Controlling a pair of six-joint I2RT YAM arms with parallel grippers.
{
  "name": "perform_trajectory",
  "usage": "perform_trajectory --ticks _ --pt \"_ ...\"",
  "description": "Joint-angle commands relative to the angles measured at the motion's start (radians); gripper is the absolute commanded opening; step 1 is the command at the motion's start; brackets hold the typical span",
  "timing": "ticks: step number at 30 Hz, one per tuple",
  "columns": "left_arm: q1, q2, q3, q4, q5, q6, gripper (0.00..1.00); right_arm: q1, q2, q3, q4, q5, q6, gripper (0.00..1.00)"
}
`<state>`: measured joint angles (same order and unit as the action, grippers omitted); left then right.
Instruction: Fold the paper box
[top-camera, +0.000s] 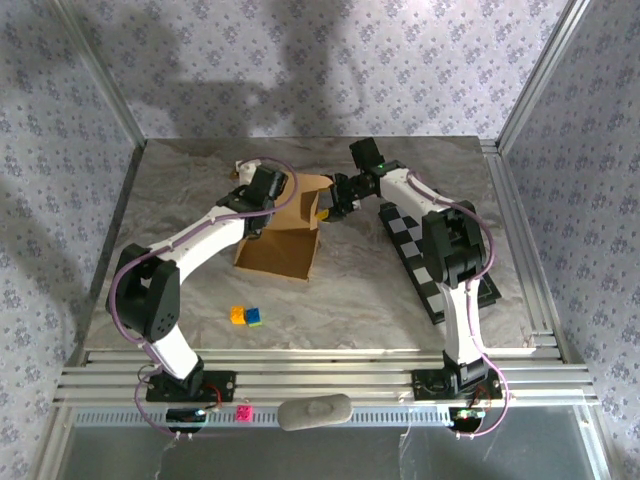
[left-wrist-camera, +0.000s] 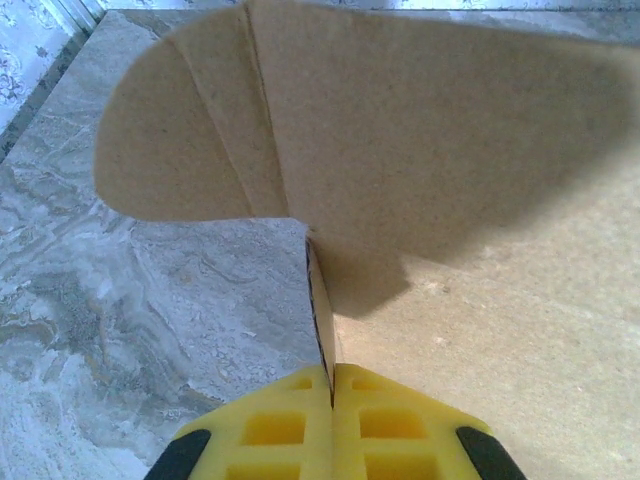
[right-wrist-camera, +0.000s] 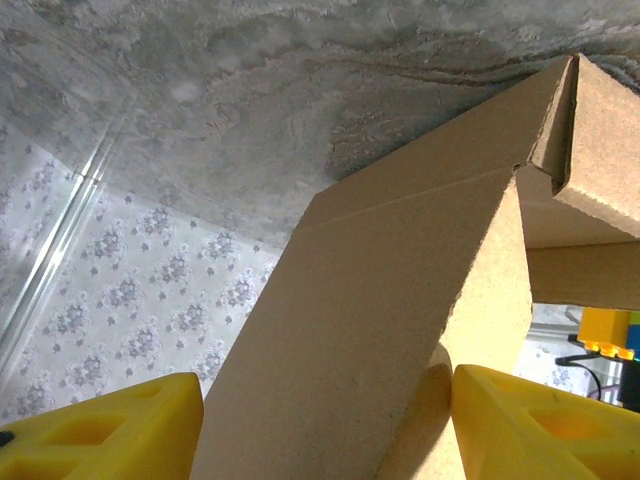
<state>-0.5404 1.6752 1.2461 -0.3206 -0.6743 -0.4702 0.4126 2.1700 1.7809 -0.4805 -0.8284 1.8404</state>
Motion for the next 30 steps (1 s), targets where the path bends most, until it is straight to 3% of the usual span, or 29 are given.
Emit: perform_trajectory --ticks 1,10,30 --pt "-0.011 -0.031 0.008 0.016 0.097 -0.032 0.00 0.014 0.020 0.092 -0.011 -0.102 -0.044 0.69" --pt "0.008 -0.022 0.003 0.020 0.093 -0.046 0.00 -0.007 -0.073 -0.044 -0.046 -0.135 -0.101 0.73" --pt "0.031 -0.002 0.019 0.027 0.097 -0.050 0.00 -0.061 -0.151 -0.127 -0.176 -0.166 -0.219 0.80"
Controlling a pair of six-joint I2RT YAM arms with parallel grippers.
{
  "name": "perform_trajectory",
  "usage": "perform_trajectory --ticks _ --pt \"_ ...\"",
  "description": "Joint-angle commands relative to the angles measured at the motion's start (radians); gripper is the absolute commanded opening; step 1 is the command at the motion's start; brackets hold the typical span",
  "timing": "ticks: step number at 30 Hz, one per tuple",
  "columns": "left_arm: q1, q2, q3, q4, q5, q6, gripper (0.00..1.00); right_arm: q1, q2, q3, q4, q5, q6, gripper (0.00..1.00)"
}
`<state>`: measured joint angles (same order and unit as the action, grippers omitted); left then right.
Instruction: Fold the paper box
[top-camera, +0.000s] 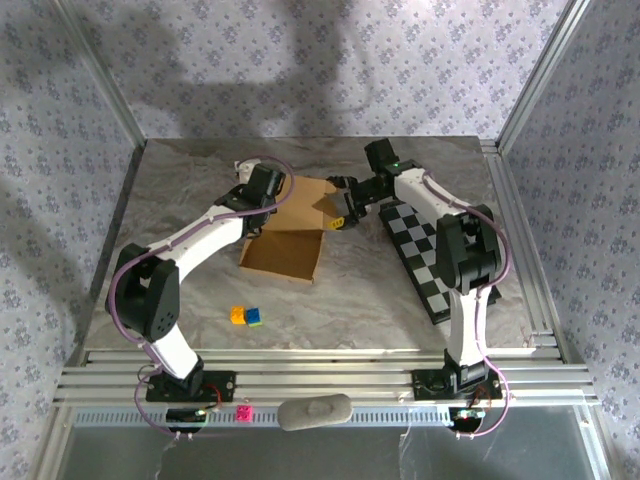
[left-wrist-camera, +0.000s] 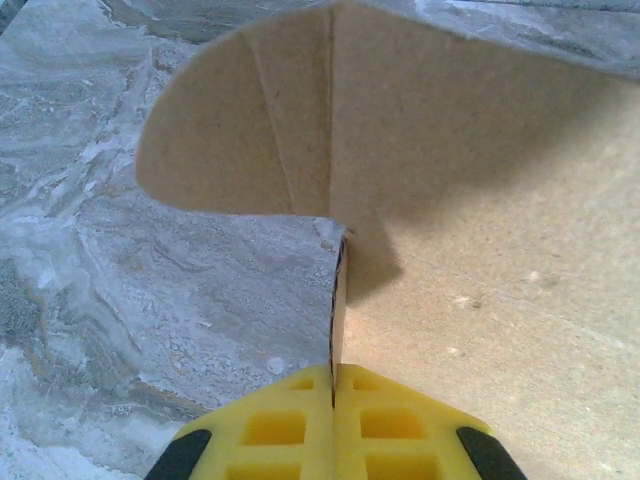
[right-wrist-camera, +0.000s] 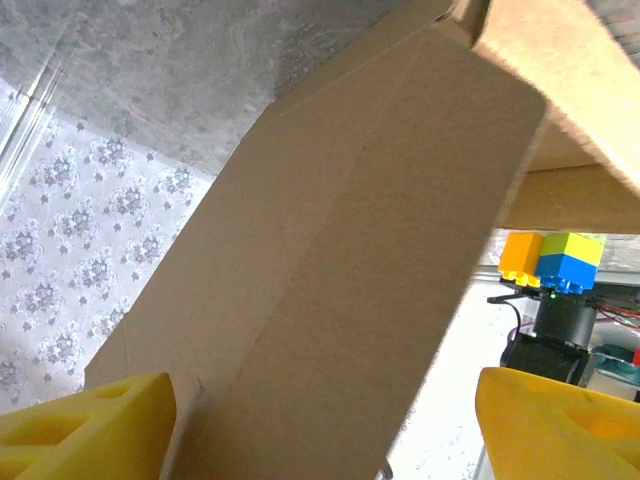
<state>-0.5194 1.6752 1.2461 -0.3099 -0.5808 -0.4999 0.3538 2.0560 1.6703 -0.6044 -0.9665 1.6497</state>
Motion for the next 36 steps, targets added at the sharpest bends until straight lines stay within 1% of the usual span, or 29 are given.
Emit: perform_trajectory --ticks 1,5,6,8,10,12,15,19,21,22,24,26,28,30,32,34,36 --pt "0.010 0.000 0.018 0.020 0.004 -0.019 0.00 -0.001 -0.034 -0.015 -0.041 -0.026 -0.021 0.80" --pt "0.010 0.004 0.021 0.016 0.004 -0.020 0.00 -0.013 -0.001 0.014 -0.001 -0.028 0.008 0.79" --pt "0.009 0.003 0.021 0.014 0.004 -0.017 0.00 -0.019 0.005 0.028 -0.002 -0.034 -0.008 0.79" --pt "0.013 -0.003 0.019 0.012 0.004 -0.014 0.00 -0.042 0.008 0.059 -0.068 -0.050 -0.080 0.79" --pt "0.018 -0.009 0.012 0.014 0.004 -0.013 0.00 -0.077 -0.012 0.051 -0.124 -0.050 -0.138 0.79" --pt "0.019 -0.012 0.008 0.017 0.004 -0.010 0.00 -0.108 -0.043 0.020 -0.103 -0.050 -0.139 0.80" --pt "0.022 -0.011 0.006 0.019 0.004 -0.014 0.00 -0.129 -0.042 0.024 -0.090 -0.059 -0.150 0.79" --pt "0.022 0.000 0.017 0.016 0.004 -0.016 0.00 -0.139 0.034 0.080 -0.099 -0.028 -0.185 0.74" --pt "0.021 0.001 0.020 0.012 0.004 -0.015 0.00 -0.146 0.080 0.129 -0.089 -0.007 -0.195 0.69" --pt "0.022 0.000 0.021 0.010 0.004 -0.015 0.00 -0.152 0.105 0.167 -0.113 0.009 -0.210 0.67" --pt "0.022 -0.002 0.021 0.007 0.004 -0.015 0.00 -0.161 0.140 0.232 -0.139 0.039 -0.226 0.66" --pt "0.022 -0.005 0.019 0.003 0.004 -0.018 0.00 -0.156 0.161 0.264 -0.133 0.042 -0.208 0.66" --pt "0.023 -0.006 0.019 0.000 0.004 -0.018 0.00 -0.137 0.163 0.273 -0.130 0.042 -0.184 0.66" --pt "0.023 -0.003 0.021 0.000 0.004 -0.018 0.00 -0.115 0.138 0.245 -0.108 0.065 -0.156 0.66" --pt "0.024 0.000 0.024 0.000 0.004 -0.020 0.00 -0.106 0.070 0.178 -0.031 0.136 -0.137 0.64" --pt "0.025 0.001 0.028 0.000 0.004 -0.016 0.00 -0.113 0.028 0.178 -0.075 0.210 -0.232 0.54" --pt "0.027 0.003 0.029 -0.001 0.004 -0.010 0.00 -0.134 0.006 0.206 -0.117 0.274 -0.402 0.52"
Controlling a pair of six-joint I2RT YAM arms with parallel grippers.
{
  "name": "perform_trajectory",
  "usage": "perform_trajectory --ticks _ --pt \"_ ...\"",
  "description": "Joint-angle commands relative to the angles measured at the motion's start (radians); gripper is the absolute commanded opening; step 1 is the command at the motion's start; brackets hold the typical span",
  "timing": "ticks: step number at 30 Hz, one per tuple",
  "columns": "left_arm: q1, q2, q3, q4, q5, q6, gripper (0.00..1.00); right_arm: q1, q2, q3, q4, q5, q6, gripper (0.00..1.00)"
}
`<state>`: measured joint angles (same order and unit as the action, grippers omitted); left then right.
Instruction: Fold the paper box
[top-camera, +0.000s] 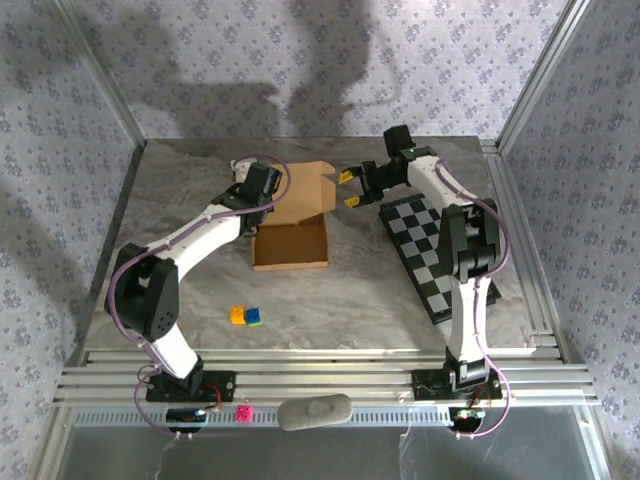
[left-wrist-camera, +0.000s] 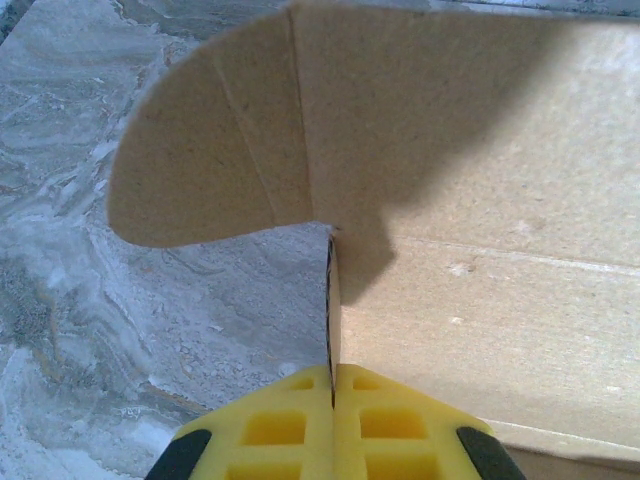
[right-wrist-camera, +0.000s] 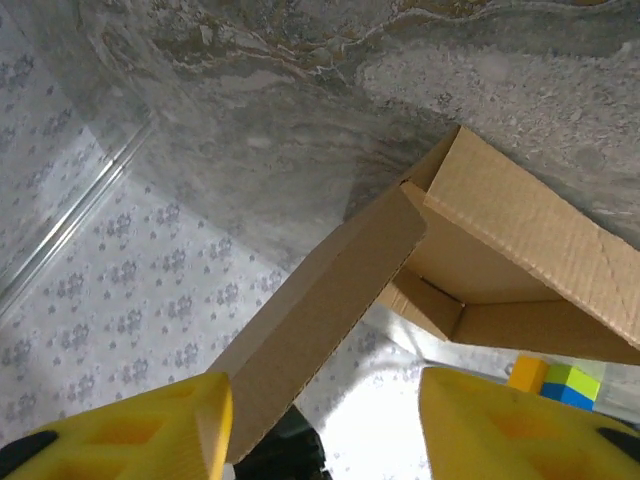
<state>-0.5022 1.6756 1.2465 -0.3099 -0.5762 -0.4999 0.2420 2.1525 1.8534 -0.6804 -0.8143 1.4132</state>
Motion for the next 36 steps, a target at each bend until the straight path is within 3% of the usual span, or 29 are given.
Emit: perform_trajectory --ticks 1,4,9,11,14,19,27,30,36 --pt "0.010 0.003 0.028 0.001 -0.001 -0.006 0.00 -0.033 -0.105 0.048 -0.073 0.172 -0.309 0.52" --pt "0.012 0.000 0.026 0.007 0.023 0.013 0.00 -0.038 -0.190 0.014 -0.058 0.298 -0.738 0.56" --pt "0.014 -0.002 0.021 0.010 0.025 0.031 0.00 -0.029 -0.404 -0.338 0.357 0.195 -1.293 0.65" --pt "0.014 0.000 0.023 0.009 0.029 0.035 0.00 -0.007 -0.393 -0.336 0.344 0.211 -1.490 0.67" --pt "0.016 0.000 0.025 0.004 0.033 0.040 0.00 0.045 -0.291 -0.184 0.180 0.282 -1.713 0.69" --pt "0.015 -0.002 0.027 -0.003 0.037 0.038 0.00 0.110 -0.181 -0.062 0.128 0.342 -1.793 0.71" --pt "0.015 0.003 0.034 -0.008 0.044 0.041 0.00 0.171 -0.126 -0.050 0.121 0.403 -1.765 0.66" --pt "0.016 0.003 0.039 -0.010 0.047 0.044 0.00 0.180 -0.091 -0.014 0.111 0.453 -1.732 0.61" --pt "0.015 0.009 0.052 -0.022 0.049 0.037 0.00 0.208 -0.039 0.065 0.088 0.542 -1.647 0.37"
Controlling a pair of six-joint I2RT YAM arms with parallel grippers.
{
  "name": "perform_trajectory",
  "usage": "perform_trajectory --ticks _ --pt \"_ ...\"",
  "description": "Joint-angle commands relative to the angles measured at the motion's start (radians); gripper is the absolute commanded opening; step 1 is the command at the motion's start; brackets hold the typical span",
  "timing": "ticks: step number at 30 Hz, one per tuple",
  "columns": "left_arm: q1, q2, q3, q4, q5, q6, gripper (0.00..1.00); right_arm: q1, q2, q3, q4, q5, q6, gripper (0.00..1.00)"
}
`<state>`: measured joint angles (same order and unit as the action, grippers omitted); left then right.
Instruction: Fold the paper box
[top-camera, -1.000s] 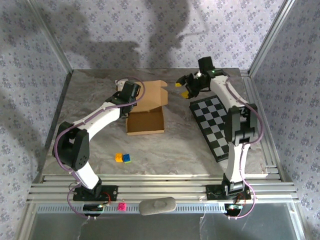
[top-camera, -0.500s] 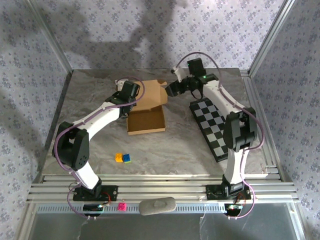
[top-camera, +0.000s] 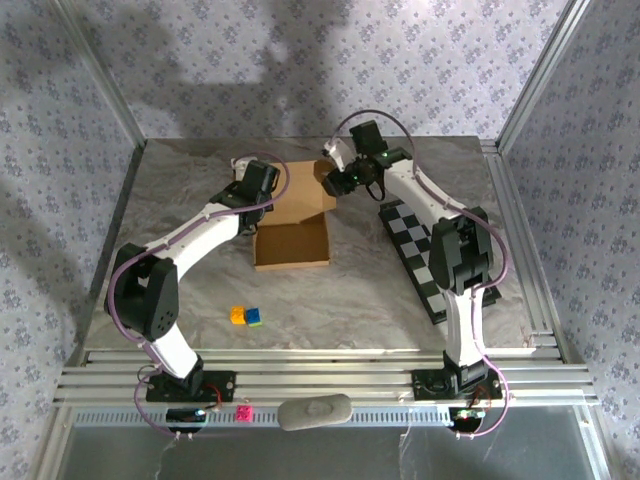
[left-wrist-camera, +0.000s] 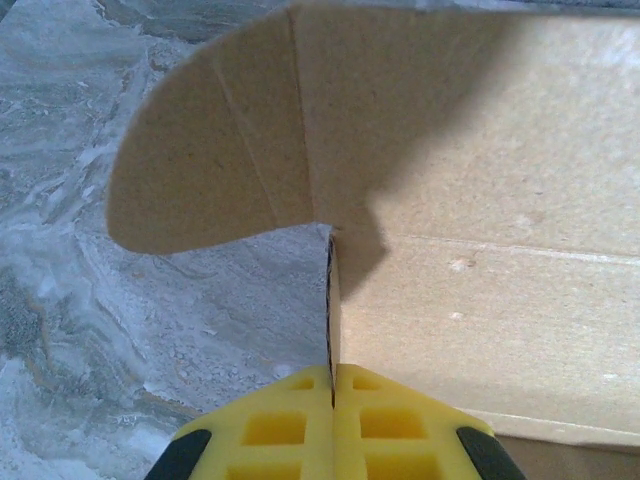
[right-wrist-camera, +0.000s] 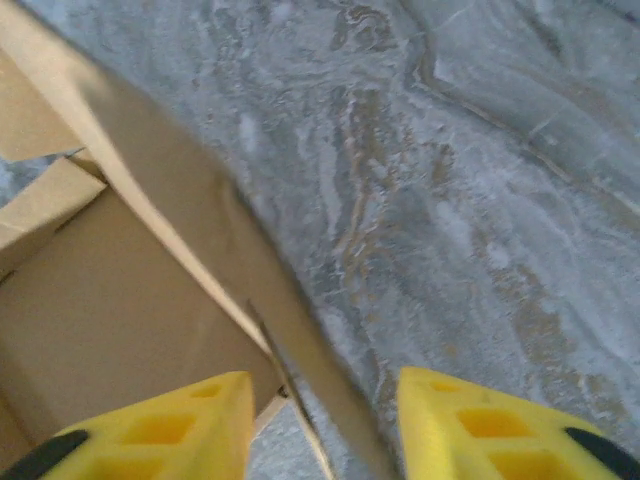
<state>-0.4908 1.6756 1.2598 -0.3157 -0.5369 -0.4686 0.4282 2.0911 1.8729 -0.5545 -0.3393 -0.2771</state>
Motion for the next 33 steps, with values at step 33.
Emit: perform_trajectory --ticks 33 --pt "-0.009 0.027 0.084 -0.042 0.031 -0.052 0.00 0.278 0.186 0.395 -0.434 0.784 0.964 0.00"
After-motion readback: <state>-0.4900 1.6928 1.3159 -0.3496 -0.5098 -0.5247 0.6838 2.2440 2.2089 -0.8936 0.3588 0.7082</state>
